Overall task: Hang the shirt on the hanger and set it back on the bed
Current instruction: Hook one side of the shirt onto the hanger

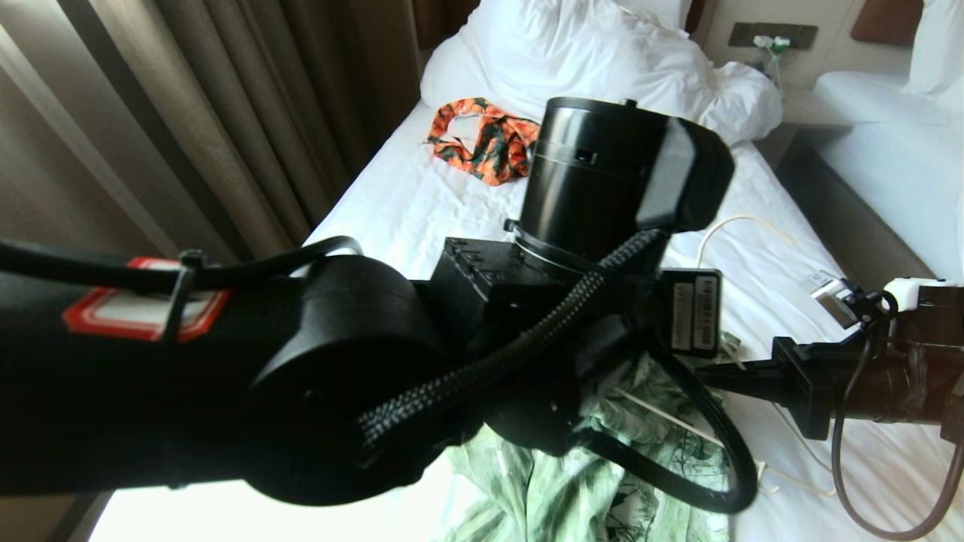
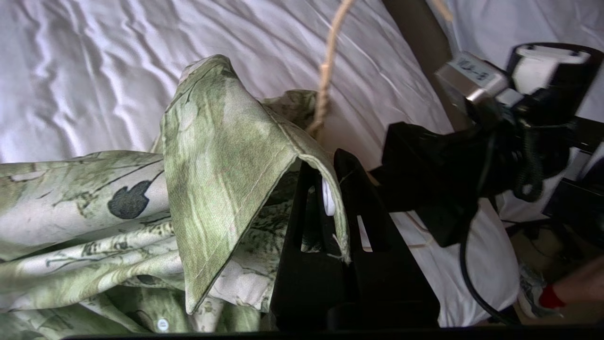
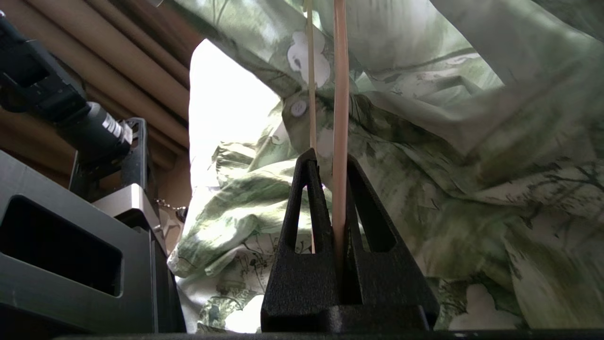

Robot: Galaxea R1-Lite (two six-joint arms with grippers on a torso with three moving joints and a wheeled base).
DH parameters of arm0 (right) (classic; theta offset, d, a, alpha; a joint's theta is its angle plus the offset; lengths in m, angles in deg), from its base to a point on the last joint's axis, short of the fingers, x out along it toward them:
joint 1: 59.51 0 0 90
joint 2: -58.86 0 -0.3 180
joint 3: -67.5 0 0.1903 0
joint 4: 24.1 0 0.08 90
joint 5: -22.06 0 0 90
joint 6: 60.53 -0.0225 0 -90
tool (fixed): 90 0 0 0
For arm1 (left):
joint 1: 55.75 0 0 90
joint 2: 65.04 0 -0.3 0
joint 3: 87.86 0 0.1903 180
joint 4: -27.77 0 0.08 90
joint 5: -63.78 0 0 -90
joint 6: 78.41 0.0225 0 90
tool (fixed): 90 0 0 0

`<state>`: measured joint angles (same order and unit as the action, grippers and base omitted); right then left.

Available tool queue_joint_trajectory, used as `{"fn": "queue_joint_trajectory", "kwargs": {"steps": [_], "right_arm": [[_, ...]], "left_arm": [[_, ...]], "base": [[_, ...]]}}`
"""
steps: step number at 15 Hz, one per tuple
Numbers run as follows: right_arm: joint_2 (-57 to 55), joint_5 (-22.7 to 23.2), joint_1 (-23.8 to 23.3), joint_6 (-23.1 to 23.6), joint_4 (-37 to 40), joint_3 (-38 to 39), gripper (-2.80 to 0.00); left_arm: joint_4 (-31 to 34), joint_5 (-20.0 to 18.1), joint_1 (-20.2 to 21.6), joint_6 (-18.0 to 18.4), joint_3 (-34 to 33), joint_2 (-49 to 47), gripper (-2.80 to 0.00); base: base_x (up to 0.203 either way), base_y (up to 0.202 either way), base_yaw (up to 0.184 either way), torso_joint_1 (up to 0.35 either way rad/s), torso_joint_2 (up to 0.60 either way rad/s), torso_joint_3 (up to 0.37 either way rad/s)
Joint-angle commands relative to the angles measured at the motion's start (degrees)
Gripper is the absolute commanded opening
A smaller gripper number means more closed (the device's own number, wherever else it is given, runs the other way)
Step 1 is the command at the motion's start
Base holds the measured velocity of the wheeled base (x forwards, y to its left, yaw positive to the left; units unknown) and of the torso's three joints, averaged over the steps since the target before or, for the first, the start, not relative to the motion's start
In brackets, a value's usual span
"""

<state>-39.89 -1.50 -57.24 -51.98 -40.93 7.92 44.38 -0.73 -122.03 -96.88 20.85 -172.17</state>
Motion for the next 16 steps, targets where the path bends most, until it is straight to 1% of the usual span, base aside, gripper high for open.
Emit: {"fn": "queue_joint_trajectory", "kwargs": {"steps": [1,2,3,6,9,12,14,16], "right_arm": [[0.2,0.3,1.6,0.1,-0.3,-0.3,-2.80],[0.2,0.2,2.8,0.1,-0.3,-0.7,-2.80],[0.3,0.1,3.3,0.1,-0.3,-0.8,-2.80],[0.7,0.0,7.5,0.1,-0.3,-1.0,-2.80],[1.1,0.1,11.8,0.3,-0.4,-0.6,-2.80],[2.3,0.6,13.1,0.4,-1.5,0.1,-2.80],[2.2,1.1,13.4,0.3,-5.5,1.9,-2.80],[1.8,3.4,13.5,-0.2,-11.8,5.4,-2.80]], "left_arm": [[0.1,0.2,-3.5,-0.2,1.0,-0.8,-2.80],[0.6,0.6,-5.4,-0.2,1.8,-1.3,-2.80],[1.2,1.2,-6.4,-0.1,2.5,-1.8,-2.80],[2.8,1.4,-8.4,0.0,4.8,-1.7,-2.80],[3.8,1.4,-10.1,0.0,4.0,-1.2,-2.80],[3.8,1.4,-13.5,0.0,2.1,0.2,-2.80],[3.9,1.4,-14.1,0.1,1.5,-0.1,-2.80],[3.8,1.3,-14.1,0.2,0.6,-0.7,-2.80]], "base": [[0.000,0.000,0.000,0.000,0.00,0.000],[0.000,0.000,0.000,0.000,0.00,0.000],[0.000,0.000,0.000,0.000,0.00,0.000],[0.000,0.000,0.000,0.000,0.00,0.000],[0.000,0.000,0.000,0.000,0.00,0.000],[0.000,0.000,0.000,0.000,0.00,0.000],[0.000,0.000,0.000,0.000,0.00,0.000],[0.000,0.000,0.000,0.000,0.00,0.000]]}}
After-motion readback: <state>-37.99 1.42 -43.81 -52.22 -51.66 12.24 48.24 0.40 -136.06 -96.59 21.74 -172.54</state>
